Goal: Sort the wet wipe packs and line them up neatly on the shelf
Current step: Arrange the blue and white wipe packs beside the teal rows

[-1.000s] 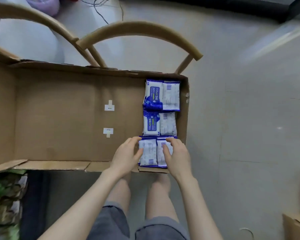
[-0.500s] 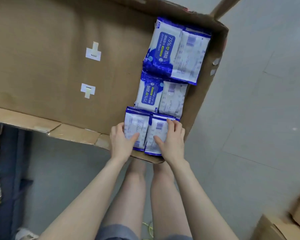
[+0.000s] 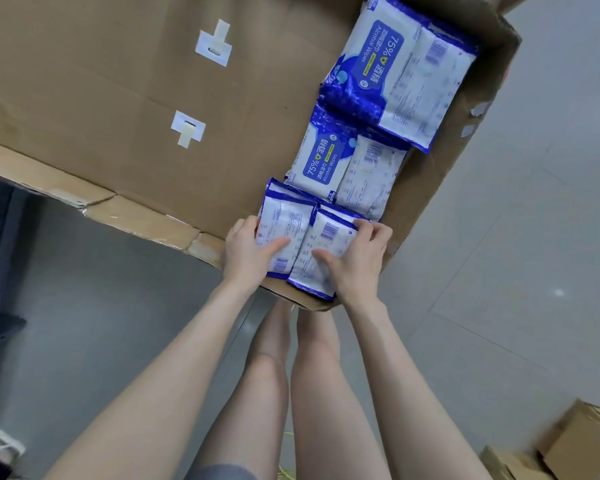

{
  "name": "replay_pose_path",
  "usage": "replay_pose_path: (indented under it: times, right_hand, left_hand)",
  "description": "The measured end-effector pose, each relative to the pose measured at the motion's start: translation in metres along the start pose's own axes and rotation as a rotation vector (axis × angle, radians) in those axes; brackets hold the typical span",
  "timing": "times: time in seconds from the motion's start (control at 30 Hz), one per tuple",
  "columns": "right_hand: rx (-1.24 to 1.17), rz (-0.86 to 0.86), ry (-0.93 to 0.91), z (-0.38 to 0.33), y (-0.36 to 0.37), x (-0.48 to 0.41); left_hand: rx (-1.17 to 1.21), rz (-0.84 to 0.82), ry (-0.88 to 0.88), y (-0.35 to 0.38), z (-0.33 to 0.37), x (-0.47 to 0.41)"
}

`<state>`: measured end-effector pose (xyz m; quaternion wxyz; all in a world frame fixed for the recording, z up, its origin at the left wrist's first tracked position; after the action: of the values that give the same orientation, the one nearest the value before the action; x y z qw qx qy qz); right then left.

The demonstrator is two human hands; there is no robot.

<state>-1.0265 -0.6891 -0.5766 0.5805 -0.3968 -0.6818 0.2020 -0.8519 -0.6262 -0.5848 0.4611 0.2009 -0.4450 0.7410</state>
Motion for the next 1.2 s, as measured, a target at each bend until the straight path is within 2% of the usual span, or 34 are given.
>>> replay_pose_path:
  times: [0.17, 0.3, 0.4, 0.57, 0.7, 0.87, 1.03, 1.2]
  right_hand:
    - [0.093, 0.041, -0.045, -0.003, -0.002, 0.003]
    - [-0.211, -0.131, 0.032, -0.001, -0.003, 0.008]
    - [-0.363, -0.114, 0.071, -0.002, -0.021, 0.016]
    - [-0.599, -0.126, 0.071, -0.01, -0.059, 0.041]
    - [-0.659, -0.222, 0.005, -0.033, -0.085, 0.074]
    - [-0.605, -0.319, -0.108, -0.089, -0.111, 0.126]
    - [-0.554, -0.433, -0.265, -0.168, -0.116, 0.191]
    - [-0.464, -0.525, -0.474, -0.258, -0.094, 0.274]
  left_hand:
    - [0.127, -0.04, 0.002, -0.006, -0.005, 0.002]
    - [0.226, -0.062, 0.0, -0.008, -0.001, 0.013]
    - [0.307, -0.05, 0.005, -0.015, 0.002, 0.026]
    - [0.577, -0.046, -0.01, -0.044, 0.016, 0.066]
    - [0.803, -0.067, -0.048, -0.077, 0.026, 0.113]
    - [1.023, -0.028, -0.054, -0.136, 0.028, 0.176]
    - [1.162, 0.202, 0.035, -0.216, 0.008, 0.237]
    - [1.322, 0.491, 0.11, -0.304, -0.045, 0.295]
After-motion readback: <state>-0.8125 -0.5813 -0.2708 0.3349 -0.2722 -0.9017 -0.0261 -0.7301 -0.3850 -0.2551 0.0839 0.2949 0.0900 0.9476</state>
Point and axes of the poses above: each hand's wrist, its own x-axis away from the middle knuckle, its own y-axis out of the palm, z = x × y, the point moved 5 cm from there along -x, towards the middle knuckle, and after that the axes turned 14 degrees about x, right-handed, at the moved point
